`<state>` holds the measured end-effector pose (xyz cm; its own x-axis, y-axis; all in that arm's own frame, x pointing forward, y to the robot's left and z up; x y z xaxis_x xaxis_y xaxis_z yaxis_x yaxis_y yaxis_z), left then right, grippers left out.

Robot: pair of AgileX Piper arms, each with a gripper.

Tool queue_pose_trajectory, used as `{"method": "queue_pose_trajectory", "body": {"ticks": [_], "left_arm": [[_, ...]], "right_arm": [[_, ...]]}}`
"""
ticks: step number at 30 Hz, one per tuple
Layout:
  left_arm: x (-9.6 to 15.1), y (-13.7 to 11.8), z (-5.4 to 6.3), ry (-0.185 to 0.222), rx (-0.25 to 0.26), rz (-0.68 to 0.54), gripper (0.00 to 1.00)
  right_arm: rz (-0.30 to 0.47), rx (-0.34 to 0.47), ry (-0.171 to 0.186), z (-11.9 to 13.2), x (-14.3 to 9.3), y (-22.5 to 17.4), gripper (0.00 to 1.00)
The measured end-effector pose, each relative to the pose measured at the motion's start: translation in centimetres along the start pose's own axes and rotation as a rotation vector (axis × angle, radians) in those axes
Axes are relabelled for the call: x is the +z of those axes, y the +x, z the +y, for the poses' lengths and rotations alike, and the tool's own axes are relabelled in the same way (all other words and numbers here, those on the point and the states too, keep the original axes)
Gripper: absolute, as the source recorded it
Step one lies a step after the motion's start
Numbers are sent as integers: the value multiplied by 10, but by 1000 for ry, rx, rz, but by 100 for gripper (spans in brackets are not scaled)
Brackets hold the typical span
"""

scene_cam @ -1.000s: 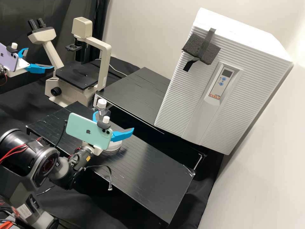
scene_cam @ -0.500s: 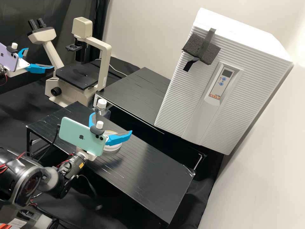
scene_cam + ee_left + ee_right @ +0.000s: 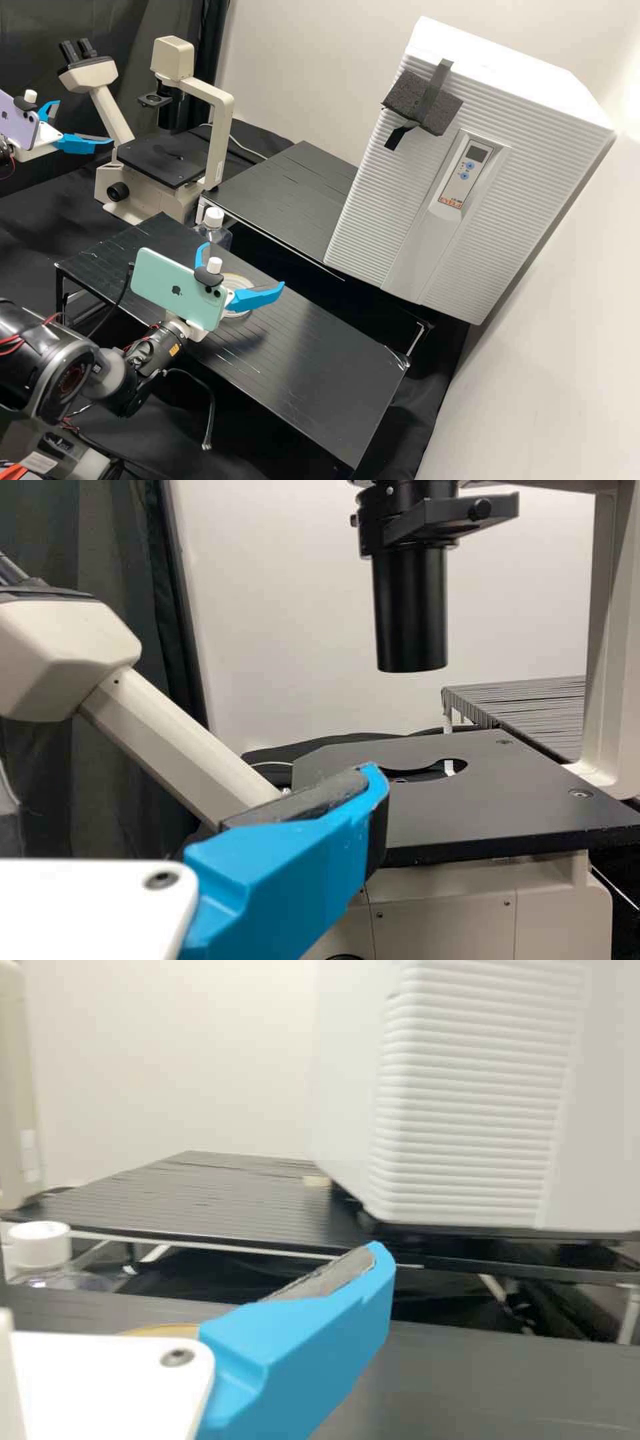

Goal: Open the petri dish lid.

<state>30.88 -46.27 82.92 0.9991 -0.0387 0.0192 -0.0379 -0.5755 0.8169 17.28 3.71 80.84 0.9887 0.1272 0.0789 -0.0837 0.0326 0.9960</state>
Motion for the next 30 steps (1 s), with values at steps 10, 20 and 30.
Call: {"method": "queue_pose_trajectory", "body": {"ticks": [10, 20, 30], "left_arm": [[0, 0, 0, 0, 0, 0, 100], [0, 0, 0, 0, 0, 0, 100], [0, 0, 0, 0, 0, 0, 100]], "right_arm": [[-29, -12, -2, 0, 3, 0, 100], [-77, -42, -4, -2, 9, -1, 100], [-84, -69, -10, -7, 11, 1, 100]]}}
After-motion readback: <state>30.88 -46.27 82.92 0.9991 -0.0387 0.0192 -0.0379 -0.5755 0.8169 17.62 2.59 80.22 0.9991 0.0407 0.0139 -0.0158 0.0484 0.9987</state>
